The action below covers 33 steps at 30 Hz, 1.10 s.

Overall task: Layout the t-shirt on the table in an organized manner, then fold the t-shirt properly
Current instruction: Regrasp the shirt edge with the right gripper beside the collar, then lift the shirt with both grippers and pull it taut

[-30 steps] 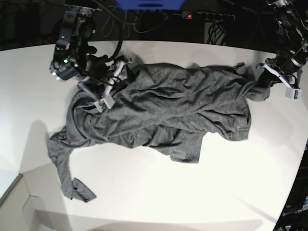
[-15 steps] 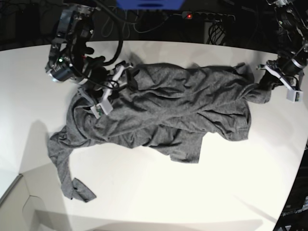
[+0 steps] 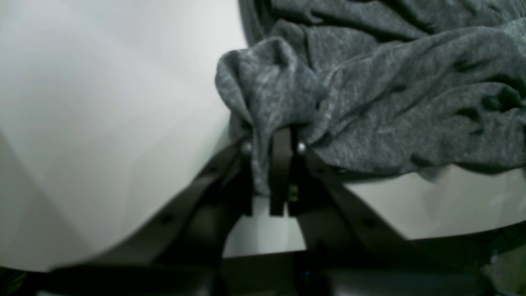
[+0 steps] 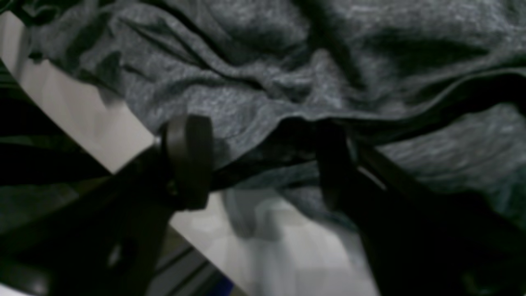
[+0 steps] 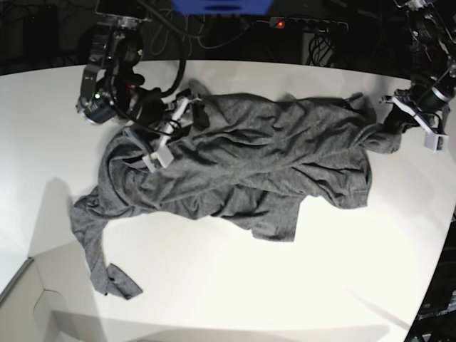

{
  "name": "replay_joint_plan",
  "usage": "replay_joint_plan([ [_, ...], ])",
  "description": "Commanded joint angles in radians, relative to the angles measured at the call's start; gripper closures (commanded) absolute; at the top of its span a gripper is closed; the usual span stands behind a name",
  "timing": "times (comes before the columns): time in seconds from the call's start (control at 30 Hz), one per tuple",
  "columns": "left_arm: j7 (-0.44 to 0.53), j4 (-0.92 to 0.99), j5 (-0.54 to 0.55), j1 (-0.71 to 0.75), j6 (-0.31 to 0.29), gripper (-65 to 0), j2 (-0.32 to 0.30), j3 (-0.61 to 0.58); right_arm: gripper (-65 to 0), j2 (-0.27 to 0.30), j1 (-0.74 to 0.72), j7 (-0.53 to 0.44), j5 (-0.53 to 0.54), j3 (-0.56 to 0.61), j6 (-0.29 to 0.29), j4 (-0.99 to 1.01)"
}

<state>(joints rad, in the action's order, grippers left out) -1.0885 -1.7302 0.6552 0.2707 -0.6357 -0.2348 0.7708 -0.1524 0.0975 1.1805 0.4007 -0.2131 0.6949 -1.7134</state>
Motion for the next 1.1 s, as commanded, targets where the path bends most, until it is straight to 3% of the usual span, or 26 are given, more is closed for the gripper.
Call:
replay_joint_plan([
  [0.0,0.020,-0.021,0.015,-0.003,-0.003,-0.1,-0.015,0.005,-31.9,-0.005,-0.020,-0.018,0.020,0.004,0.003,0.000],
  [0.23,0.021,-0.021,0.051,-0.004,-0.003,-0.1,-0.013,0.005,0.0,-0.005,-0.045,-0.020,0.019,-0.001,0.003,0.049],
  [0.37,0.023,-0.021,0.125,-0.004,-0.003,-0.1,-0.016,0.008,0.0,0.038,-0.052,-0.020,0.024,-0.039,0.003,0.006],
  [0.73,0.012,-0.020,0.239,-0.055,-0.003,-0.1,-0.011,0.003,0.0,0.136,-0.061,-0.018,0.025,-0.352,0.003,-0.242],
  [0.93,0.012,-0.017,0.254,-0.187,-0.002,-0.1,0.055,-0.006,0.0,0.188,-0.206,-0.012,0.022,-0.362,0.003,-0.227],
  [1.07,0.021,-0.011,0.252,-0.294,0.009,-0.1,0.065,-0.098,0.0,0.224,-0.322,-0.009,0.020,-0.349,0.003,-0.225],
])
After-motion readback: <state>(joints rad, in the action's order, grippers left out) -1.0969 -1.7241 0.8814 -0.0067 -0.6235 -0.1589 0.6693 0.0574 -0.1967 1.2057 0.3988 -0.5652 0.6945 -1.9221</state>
